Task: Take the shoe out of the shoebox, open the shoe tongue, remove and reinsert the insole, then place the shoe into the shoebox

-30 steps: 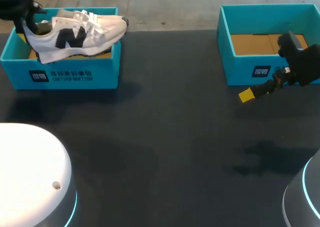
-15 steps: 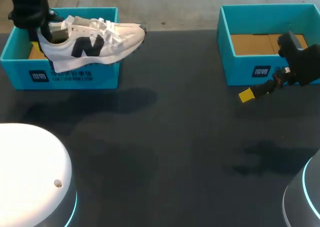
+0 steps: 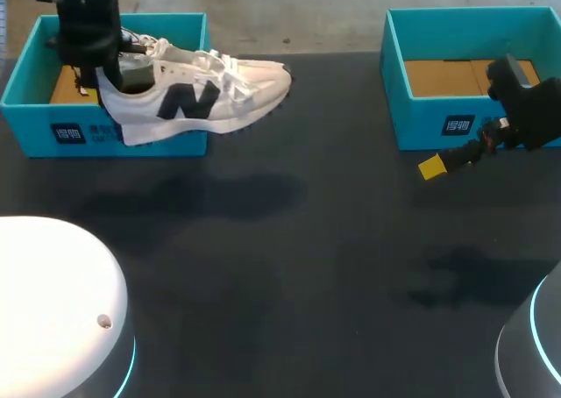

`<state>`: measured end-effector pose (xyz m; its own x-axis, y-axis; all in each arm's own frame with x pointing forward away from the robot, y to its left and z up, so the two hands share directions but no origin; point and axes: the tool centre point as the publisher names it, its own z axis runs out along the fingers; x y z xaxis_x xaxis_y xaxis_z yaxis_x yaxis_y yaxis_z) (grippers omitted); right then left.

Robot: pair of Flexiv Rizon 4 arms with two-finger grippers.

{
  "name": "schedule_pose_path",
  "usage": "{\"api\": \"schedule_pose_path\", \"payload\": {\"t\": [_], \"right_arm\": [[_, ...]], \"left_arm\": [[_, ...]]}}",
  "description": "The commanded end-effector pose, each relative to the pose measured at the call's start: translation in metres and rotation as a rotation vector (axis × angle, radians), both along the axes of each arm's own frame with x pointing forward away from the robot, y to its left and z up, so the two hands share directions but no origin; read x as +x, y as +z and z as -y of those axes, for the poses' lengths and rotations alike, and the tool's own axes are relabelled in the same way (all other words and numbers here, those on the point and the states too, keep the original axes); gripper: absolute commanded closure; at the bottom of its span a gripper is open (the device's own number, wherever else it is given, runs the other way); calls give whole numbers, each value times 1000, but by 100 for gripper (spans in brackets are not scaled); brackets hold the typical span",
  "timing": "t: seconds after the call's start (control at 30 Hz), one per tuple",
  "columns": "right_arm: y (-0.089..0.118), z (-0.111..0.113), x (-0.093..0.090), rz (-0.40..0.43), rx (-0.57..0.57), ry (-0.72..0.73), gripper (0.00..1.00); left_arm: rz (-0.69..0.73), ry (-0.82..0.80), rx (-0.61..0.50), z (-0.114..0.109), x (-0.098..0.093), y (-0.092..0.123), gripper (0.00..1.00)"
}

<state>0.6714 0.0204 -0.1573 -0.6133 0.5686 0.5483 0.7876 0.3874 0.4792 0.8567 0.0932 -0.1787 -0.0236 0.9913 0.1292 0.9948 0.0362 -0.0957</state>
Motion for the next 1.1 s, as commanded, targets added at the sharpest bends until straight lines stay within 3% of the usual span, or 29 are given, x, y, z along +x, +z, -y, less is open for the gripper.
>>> {"api": "schedule_pose_path", "payload": {"t": [0.03, 0.6, 1.1], "right_arm": [[0, -1, 1, -2, -3, -1, 0], [0, -1, 1, -2, -3, -1, 0], [0, -1, 1, -2, -3, -1, 0]], "left_arm": [[9, 5, 11, 12, -13, 2, 100], [24, -3, 51, 73, -54, -15, 100], [45, -70, 64, 93, -62, -40, 100]]}}
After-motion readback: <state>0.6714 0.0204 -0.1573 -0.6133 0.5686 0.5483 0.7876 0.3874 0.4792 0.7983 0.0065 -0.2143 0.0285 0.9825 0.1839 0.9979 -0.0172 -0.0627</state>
